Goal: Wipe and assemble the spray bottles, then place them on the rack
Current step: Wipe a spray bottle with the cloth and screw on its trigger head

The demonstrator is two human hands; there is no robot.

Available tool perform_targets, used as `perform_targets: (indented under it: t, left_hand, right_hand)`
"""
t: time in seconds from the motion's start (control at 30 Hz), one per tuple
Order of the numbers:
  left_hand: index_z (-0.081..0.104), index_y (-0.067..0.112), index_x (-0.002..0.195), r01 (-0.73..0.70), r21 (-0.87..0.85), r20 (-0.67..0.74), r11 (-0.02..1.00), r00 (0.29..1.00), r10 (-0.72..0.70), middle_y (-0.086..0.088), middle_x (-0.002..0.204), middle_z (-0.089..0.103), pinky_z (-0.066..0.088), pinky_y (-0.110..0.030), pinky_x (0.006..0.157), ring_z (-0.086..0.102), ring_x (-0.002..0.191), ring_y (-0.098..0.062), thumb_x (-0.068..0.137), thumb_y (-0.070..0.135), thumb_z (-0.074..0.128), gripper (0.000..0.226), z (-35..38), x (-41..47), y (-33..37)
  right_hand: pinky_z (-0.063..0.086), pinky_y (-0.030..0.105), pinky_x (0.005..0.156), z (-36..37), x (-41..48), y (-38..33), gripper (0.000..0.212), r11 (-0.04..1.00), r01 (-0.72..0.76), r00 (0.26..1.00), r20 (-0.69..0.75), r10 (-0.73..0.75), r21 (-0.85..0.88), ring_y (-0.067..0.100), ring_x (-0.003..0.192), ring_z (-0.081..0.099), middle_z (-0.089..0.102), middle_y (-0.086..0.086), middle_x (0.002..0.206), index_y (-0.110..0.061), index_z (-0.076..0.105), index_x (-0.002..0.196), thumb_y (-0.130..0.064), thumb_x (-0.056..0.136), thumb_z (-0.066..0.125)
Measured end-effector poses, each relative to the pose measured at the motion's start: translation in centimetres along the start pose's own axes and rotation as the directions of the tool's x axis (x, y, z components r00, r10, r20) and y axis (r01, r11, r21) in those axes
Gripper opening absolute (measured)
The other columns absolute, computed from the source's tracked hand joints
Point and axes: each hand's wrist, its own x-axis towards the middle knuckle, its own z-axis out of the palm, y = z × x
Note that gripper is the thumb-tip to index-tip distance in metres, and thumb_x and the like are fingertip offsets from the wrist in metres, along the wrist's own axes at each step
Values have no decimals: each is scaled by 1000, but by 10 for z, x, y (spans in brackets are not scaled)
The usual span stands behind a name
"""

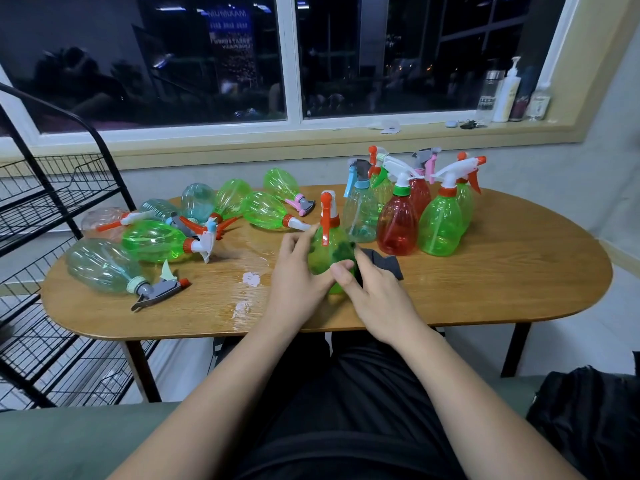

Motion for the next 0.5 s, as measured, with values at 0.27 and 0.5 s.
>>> perform_targets:
  t: [0.27, 0.5]
  left_hand:
    - [57, 31, 138, 21, -20, -23, 1000, 1000, -22, 10, 121, 52, 40, -5, 83, 54, 109, -1, 76, 53, 88, 72, -1, 0, 3]
    - [50, 50, 139, 1, -54, 52, 999, 999, 1, 47, 102, 61, 46, -6, 81, 60, 96, 16, 75, 53, 90, 76, -4, -4, 7]
  right_hand:
    - [54, 50, 101, 4, 0, 0, 94, 1000, -6, 1000, -11, 6, -29, 26, 137, 57, 56, -2, 156, -38, 18, 168, -93, 92, 22]
    - [15, 23, 126, -2, -8, -10, 78, 979, 178, 979, -119, -165, 101, -11, 158, 1, 1, -27, 175, -34, 6, 171, -60, 108, 43]
